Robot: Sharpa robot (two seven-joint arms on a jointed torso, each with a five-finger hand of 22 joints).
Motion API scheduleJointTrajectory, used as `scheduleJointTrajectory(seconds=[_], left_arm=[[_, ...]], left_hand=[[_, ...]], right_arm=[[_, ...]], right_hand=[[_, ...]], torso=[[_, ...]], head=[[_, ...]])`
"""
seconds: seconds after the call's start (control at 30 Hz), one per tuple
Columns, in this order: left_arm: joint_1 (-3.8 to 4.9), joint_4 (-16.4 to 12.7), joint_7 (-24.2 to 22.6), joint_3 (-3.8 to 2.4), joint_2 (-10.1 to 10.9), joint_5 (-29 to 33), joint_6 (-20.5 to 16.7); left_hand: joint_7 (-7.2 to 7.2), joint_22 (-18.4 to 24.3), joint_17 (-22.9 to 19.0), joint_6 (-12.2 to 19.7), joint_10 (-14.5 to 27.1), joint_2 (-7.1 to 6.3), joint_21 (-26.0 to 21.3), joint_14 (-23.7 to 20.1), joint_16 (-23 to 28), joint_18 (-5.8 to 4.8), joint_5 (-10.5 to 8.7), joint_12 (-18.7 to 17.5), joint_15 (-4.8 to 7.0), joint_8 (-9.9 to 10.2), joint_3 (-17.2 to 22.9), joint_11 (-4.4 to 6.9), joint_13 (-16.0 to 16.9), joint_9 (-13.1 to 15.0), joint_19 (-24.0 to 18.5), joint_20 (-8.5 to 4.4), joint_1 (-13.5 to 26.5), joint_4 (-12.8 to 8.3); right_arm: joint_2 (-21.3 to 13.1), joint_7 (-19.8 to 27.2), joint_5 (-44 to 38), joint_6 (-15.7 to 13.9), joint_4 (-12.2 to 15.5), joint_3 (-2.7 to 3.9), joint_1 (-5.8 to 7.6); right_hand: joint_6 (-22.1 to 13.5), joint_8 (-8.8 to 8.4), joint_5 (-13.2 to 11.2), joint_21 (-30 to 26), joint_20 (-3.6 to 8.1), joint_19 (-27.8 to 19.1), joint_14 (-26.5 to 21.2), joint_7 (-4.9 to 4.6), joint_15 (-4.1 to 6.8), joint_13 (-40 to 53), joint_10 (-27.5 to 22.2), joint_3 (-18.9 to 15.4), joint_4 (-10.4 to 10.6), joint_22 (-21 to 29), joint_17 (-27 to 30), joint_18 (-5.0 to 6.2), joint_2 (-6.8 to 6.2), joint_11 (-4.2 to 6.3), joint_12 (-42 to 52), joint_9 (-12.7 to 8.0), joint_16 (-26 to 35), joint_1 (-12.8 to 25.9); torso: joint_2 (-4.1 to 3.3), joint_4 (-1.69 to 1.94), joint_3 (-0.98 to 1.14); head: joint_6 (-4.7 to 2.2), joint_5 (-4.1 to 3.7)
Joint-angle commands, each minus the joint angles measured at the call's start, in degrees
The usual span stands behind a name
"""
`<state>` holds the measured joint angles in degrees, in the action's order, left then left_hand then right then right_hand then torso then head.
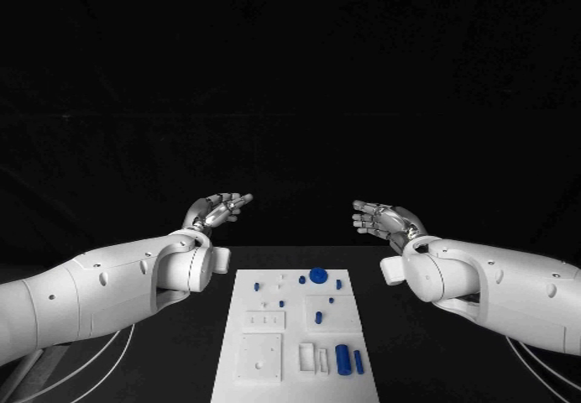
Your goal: Assemble the parts on the task board
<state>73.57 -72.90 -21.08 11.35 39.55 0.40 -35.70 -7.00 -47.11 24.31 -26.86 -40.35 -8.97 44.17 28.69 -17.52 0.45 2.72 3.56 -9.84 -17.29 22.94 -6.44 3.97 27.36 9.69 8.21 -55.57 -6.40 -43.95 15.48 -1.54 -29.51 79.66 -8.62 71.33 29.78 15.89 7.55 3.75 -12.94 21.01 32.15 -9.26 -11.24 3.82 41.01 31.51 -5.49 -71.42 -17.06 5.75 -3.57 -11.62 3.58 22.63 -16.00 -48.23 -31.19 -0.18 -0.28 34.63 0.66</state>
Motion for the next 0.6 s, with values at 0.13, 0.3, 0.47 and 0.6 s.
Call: scheduleJointTrajectory(seconds=[0.13,0.3,0.47,0.6], left_arm=[[0.44,0.6,3.1,0.28,-0.3,0.3,4.5],[0.43,0.6,3.0,0.34,-0.1,1.0,4.9],[0.41,0.5,2.7,0.36,0.0,1.0,5.3],[0.41,0.4,1.9,0.38,0.4,0.9,5.8]], left_hand=[[-0.01,-0.3,0.2,-0.3,-0.3,0.02,0.3,0.3,-0.1,-0.45,0.21,0.4,-0.04,-0.2,0.2,0.0,0.1,0.2,0.3,0.04,-0.4,0.0],[-0.02,-0.3,0.2,-0.3,-0.3,0.02,0.3,0.3,-0.2,-0.45,0.21,0.4,-0.03,-0.2,0.2,0.0,0.1,0.2,0.3,0.03,-0.4,0.0],[-0.07,-0.3,0.2,-0.3,-0.4,0.08,0.3,0.3,-0.2,-0.45,0.21,0.4,-0.01,-0.2,0.2,-0.05,0.1,0.2,0.3,0.01,-0.4,0.1],[-1.61,-0.5,1.2,-1.0,-1.7,0.84,1.8,4.0,-2.4,0.62,0.23,0.9,0.31,-0.7,0.0,-0.73,0.3,0.5,4.6,-1.38,-0.7,-0.1]], right_arm=[[0.3,-10.2,-3.1,13.4,-2.3,-1.66,2.28],[1.1,-10.6,-5.6,14.5,-4.9,-1.99,2.7],[1.5,-10.0,-8.8,14.0,-5.7,-1.98,2.7],[2.5,-9.2,-13.7,13.4,-7.3,-1.98,2.7]], right_hand=[[1.1,0.76,0.4,0.3,-0.14,1.0,1.2,-2.63,-0.38,0.2,1.5,1.1,-0.8,-2.1,-0.6,0.6,0.0,-0.31,0.4,0.5,-0.8,-2.0],[1.3,0.92,0.4,0.3,-0.13,1.2,1.4,-2.72,-0.48,0.2,1.8,1.1,-1.5,-2.4,-0.7,0.69,-0.06,-0.42,0.4,0.5,-0.9,-2.4],[1.6,1.19,0.3,0.3,-0.14,1.5,1.8,-2.89,-0.65,0.2,2.3,1.4,-2.6,-2.6,-0.9,0.85,-0.25,-0.6,0.4,0.5,-1.2,-3.2],[2.3,1.61,0.1,0.4,-0.11,2.4,2.6,-3.29,-1.1,0.3,3.3,1.8,-3.6,-2.7,-1.2,1.21,-0.53,-1.04,0.7,0.5,-1.7,-4.3]], torso=[[0.0,0.0,0.0],[0.09,-0.16,0.11],[0.13,-0.17,0.05],[0.14,-0.08,-0.04]], head=[[0.0,0.0],[0.34,0.51],[0.32,0.6],[0.31,0.64]])
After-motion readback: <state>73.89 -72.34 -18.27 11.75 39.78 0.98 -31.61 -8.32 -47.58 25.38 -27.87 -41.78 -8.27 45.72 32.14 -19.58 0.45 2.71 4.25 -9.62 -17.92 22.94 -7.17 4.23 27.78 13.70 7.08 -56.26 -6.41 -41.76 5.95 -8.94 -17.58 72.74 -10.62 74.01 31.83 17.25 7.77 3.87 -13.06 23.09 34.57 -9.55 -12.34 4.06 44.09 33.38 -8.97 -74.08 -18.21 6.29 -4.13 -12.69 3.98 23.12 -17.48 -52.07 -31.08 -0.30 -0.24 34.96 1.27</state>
